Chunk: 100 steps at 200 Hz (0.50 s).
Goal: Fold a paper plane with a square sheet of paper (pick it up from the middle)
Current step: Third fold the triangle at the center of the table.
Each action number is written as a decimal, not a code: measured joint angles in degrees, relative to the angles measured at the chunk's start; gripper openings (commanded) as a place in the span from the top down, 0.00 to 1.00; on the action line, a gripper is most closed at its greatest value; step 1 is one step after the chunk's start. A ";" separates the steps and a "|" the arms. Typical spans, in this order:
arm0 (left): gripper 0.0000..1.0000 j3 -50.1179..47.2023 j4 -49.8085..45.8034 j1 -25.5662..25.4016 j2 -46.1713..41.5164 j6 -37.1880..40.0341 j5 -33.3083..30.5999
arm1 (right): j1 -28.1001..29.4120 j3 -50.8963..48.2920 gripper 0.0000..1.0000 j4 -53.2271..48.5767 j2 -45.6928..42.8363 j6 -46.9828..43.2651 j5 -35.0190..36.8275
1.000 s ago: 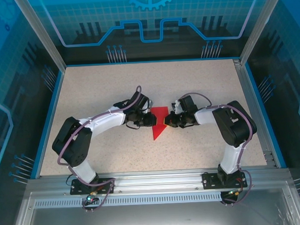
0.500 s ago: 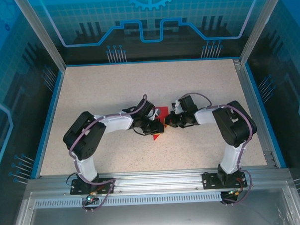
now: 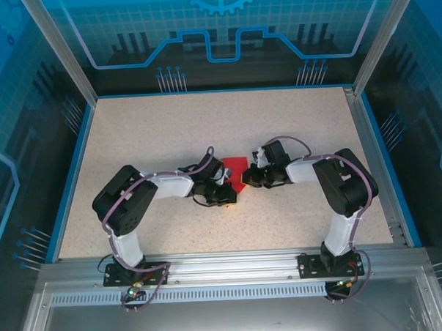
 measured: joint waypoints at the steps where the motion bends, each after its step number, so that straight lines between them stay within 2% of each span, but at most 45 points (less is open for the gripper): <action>1: 0.87 0.00 0.02 0.00 -0.02 -0.09 0.00 | 0.00 0.00 0.99 0.00 0.00 0.00 -0.02; 58: 0.85 1.31 2.23 0.66 -0.20 -1.81 -0.26 | 0.17 0.02 0.99 -0.11 -0.09 0.00 0.37; 100: 0.87 0.92 2.56 0.87 1.16 -2.36 -2.82 | 0.17 0.02 0.99 -0.09 -0.09 -0.02 0.37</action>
